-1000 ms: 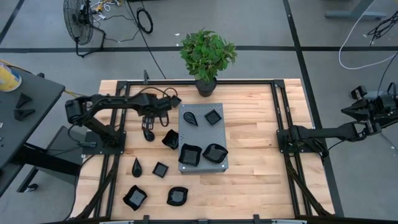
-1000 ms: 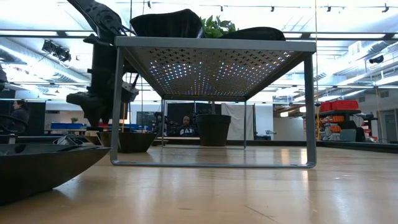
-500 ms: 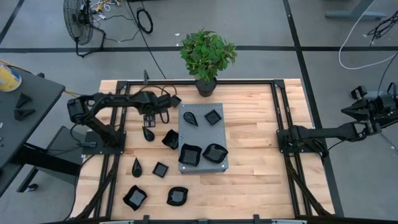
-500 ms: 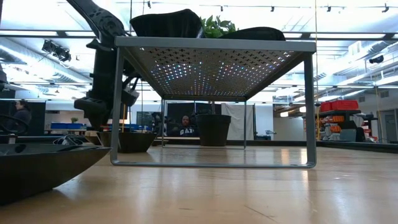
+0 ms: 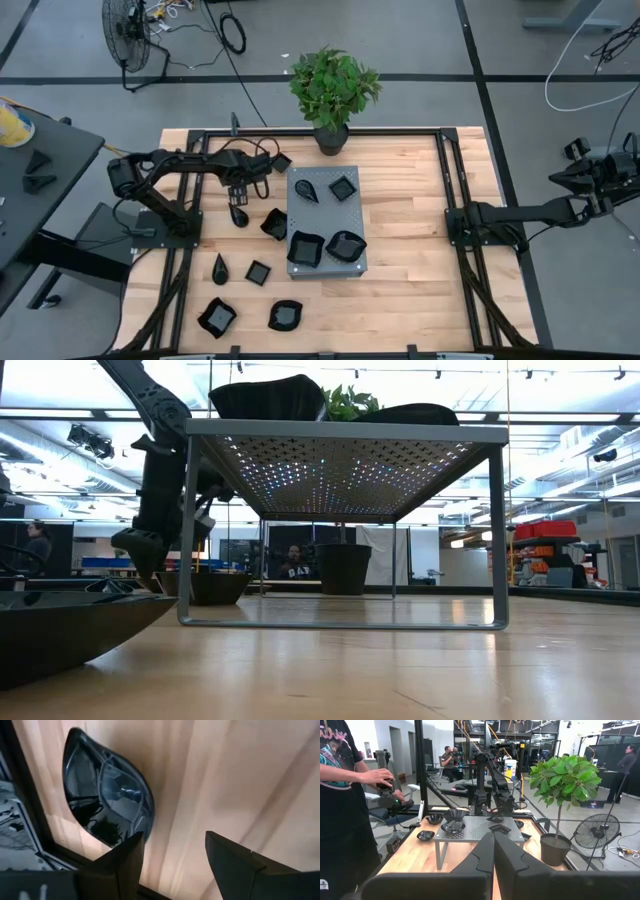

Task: Pick & Place Mini shaped plates
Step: Stack the black bowl on top of the black bowl on the shelf

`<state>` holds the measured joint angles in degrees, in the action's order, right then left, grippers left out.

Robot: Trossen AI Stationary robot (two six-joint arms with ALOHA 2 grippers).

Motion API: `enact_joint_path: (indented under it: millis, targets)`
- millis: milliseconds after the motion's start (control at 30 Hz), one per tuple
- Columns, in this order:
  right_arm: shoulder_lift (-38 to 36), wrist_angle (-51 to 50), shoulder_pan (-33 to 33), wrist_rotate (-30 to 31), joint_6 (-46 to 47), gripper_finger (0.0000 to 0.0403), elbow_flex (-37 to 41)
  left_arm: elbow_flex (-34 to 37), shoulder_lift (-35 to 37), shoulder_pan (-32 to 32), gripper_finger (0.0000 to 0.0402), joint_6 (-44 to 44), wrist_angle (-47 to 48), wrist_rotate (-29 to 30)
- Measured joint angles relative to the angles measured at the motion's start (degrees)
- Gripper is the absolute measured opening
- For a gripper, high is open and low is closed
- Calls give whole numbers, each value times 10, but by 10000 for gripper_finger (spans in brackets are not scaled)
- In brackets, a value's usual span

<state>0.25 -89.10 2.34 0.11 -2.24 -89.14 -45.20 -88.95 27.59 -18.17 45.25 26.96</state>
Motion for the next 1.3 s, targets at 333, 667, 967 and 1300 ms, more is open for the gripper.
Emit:
enact_joint_path:
  millis: [333, 667, 967, 1300]
  targets:
    - [0, 0, 0, 0, 0, 16, 0, 25, 0, 9, 208, -10, -72, 19]
    - [0, 0, 0, 0, 0, 16, 0, 25, 0, 12, 188, -39, -98, 26]
    - [0, 0, 0, 0, 0, 16, 0, 25, -43, 10, 183, -36, -89, 33]
    - [0, 0, 0, 0, 0, 16, 0, 24, -51, 10, 170, -30, -87, 46]
